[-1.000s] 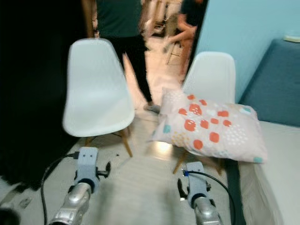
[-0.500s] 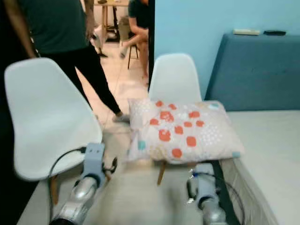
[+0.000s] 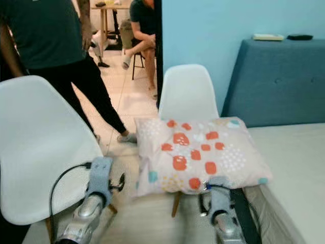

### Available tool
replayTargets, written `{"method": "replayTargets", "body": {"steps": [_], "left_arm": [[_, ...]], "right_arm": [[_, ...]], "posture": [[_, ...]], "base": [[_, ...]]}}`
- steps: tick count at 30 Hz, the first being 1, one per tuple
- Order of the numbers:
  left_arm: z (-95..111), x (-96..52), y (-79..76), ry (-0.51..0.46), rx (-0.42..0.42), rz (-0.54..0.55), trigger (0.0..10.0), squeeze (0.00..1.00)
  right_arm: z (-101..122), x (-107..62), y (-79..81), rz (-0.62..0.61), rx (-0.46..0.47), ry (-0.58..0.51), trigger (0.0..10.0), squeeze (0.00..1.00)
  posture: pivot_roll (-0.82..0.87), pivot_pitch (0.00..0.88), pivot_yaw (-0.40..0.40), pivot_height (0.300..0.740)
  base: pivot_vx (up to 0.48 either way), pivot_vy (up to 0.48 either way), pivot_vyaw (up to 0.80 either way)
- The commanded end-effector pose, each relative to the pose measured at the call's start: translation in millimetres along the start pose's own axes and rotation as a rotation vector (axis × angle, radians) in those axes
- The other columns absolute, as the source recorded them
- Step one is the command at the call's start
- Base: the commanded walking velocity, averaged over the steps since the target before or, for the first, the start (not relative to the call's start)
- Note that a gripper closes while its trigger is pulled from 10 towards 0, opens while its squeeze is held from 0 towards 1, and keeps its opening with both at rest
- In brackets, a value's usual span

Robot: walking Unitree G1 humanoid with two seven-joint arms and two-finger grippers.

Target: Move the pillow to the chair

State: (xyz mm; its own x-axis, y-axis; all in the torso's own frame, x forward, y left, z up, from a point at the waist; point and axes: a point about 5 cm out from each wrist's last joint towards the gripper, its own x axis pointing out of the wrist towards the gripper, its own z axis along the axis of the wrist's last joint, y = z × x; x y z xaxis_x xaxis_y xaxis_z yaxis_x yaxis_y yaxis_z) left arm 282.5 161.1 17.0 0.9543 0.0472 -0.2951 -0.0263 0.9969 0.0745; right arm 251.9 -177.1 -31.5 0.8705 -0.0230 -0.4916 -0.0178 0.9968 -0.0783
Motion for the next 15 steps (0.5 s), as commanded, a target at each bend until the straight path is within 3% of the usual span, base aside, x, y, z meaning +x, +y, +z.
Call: {"method": "replayTargets", "body": {"steps": [1,15], "left_arm": [[-0.8,-0.3,-3.2,0.007,-0.003,-0.006,10.0,0.0],[-0.1,0.0,-3.2,0.007,-0.005,-0.007,10.0,0.0]], "right_arm": [[-1.8,-1.2,-10.3,-0.031,0.0,0.009,10.0,0.0],[-1.7,-0.8,-10.2,-0.032,-0.003,0.013,10.0,0.0]], "posture": [[0.04,0.041,-0.013,0.74],[0.04,0.041,-0.011,0.74]], "base": [[0.322,0.0,0.0],[0.32,0.0,0.0]]}}
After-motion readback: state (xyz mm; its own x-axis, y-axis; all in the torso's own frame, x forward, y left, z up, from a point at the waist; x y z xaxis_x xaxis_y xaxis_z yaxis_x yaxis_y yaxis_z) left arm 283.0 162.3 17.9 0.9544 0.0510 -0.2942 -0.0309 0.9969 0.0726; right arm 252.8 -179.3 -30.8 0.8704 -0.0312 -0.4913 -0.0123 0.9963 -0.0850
